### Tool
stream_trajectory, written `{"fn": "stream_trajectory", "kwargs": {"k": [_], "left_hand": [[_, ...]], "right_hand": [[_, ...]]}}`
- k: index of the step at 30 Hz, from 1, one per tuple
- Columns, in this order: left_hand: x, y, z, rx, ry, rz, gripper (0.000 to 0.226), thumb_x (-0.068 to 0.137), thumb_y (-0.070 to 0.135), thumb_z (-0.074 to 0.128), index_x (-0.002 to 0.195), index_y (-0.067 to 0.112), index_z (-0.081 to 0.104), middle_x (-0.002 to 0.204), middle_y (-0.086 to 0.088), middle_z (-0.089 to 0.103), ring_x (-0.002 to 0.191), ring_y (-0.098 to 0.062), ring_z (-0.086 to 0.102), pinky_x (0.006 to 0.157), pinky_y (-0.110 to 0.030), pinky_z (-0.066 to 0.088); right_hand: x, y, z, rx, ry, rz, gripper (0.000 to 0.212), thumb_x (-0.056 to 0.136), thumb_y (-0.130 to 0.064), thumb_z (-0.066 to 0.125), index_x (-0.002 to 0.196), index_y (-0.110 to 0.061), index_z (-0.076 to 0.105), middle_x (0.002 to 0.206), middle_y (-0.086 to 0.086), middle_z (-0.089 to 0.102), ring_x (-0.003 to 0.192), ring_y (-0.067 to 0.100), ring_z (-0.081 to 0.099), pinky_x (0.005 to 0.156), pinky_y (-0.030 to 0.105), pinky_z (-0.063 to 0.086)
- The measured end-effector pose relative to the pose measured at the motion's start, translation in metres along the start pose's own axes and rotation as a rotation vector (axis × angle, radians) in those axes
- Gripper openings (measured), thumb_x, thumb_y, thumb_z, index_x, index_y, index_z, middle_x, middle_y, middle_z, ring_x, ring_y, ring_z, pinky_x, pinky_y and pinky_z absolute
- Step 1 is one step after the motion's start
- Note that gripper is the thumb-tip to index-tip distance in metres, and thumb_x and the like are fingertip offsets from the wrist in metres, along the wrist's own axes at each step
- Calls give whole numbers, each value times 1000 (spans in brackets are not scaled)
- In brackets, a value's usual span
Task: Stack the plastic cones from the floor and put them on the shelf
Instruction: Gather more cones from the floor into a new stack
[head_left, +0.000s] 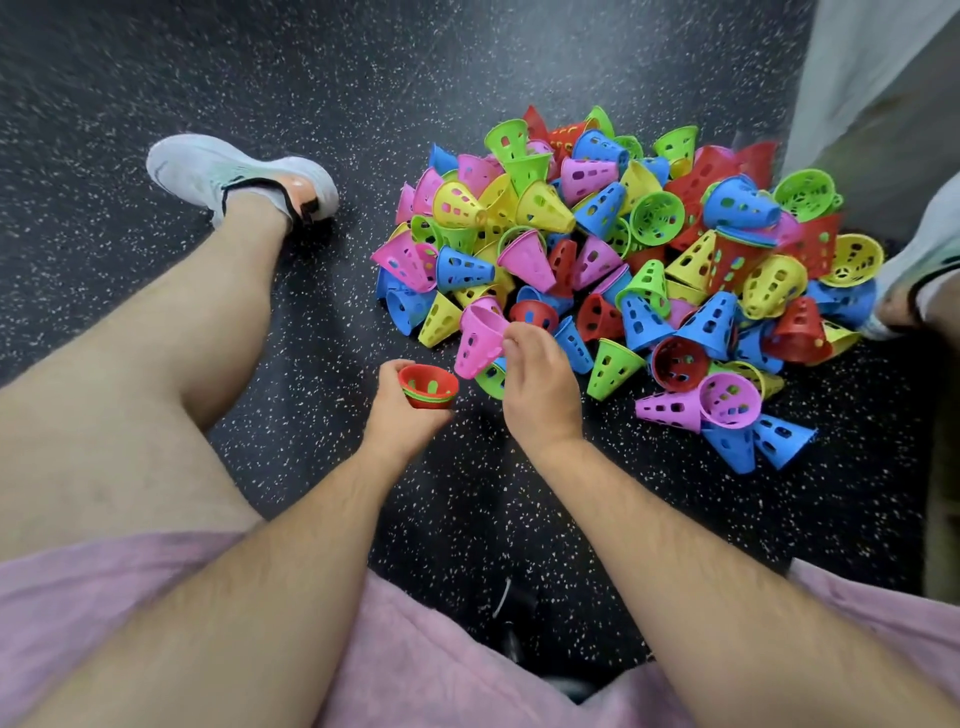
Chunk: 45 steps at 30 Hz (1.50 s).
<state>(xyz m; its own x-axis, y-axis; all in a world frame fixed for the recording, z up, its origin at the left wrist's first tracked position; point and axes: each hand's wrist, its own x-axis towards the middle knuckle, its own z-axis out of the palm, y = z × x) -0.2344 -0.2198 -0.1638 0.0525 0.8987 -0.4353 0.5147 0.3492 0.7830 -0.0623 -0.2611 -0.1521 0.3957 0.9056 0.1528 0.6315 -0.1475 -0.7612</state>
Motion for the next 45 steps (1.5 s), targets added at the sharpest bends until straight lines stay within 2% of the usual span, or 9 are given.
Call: {"fn": "stream_trajectory", "kwargs": {"k": [6,12,17,24,28,31,34,39,45], "left_hand": [[-2,17,16,-69,-92,131,75,65,20,91,126,17,47,107,7,64,90,-8,66,74,-17,53],[3,7,21,-4,-115,118,71,74,19,90,128,22,44,109,10,61,91,-6,61,68,-4,43],[6,1,26,47,-120,96,71,71,30,93,125,26,47,109,11,60,91,3,57,69,-2,41],[13,-7,31,65,-124,70,74,70,34,94,127,28,46,109,15,57,94,5,56,74,-6,40],[16,-9,33,73,-138,77,76,68,35,95,126,29,46,112,13,58,96,2,57,78,-10,41],[15,-8,34,82,-159,80,76,68,36,95,126,29,46,113,13,58,96,2,56,78,-9,40],[16,-6,38,84,-161,96,78,67,39,95,126,31,45,113,14,58,101,-6,59,87,-21,45],[19,4,48,84,-172,146,79,64,39,97,124,30,46,111,16,58,101,-7,60,89,-24,46],[16,18,64,-33,-197,186,65,72,17,93,120,21,50,102,8,68,81,6,63,78,-18,49]], "right_hand": [[-10,-6,1,80,-276,-124,22,101,-26,48,118,-20,60,115,-4,63,106,13,56,95,33,47],[-17,1,-2,201,-511,95,33,100,-39,47,132,-32,45,124,-7,62,108,8,61,98,34,48],[-8,27,4,-183,-292,-101,35,91,-13,51,125,-21,60,121,1,55,113,21,47,91,43,49],[8,48,5,-649,-521,-236,65,83,-3,59,142,-24,47,153,3,32,123,30,39,93,41,45],[14,51,6,-799,-371,-283,55,82,-5,62,134,-17,53,128,3,53,106,27,51,79,38,46],[24,64,-2,-705,-223,-359,35,73,-3,73,106,-13,67,100,5,61,87,28,55,66,39,45],[31,74,-15,-510,-149,-352,15,84,-17,75,96,-11,69,97,9,59,83,30,53,63,35,41],[28,70,-28,-146,-102,-165,17,94,-11,62,108,-4,69,109,9,62,99,26,59,88,36,50],[9,50,-35,-99,-386,-203,29,98,-21,55,124,-14,66,117,0,66,114,15,55,102,24,39]]}}
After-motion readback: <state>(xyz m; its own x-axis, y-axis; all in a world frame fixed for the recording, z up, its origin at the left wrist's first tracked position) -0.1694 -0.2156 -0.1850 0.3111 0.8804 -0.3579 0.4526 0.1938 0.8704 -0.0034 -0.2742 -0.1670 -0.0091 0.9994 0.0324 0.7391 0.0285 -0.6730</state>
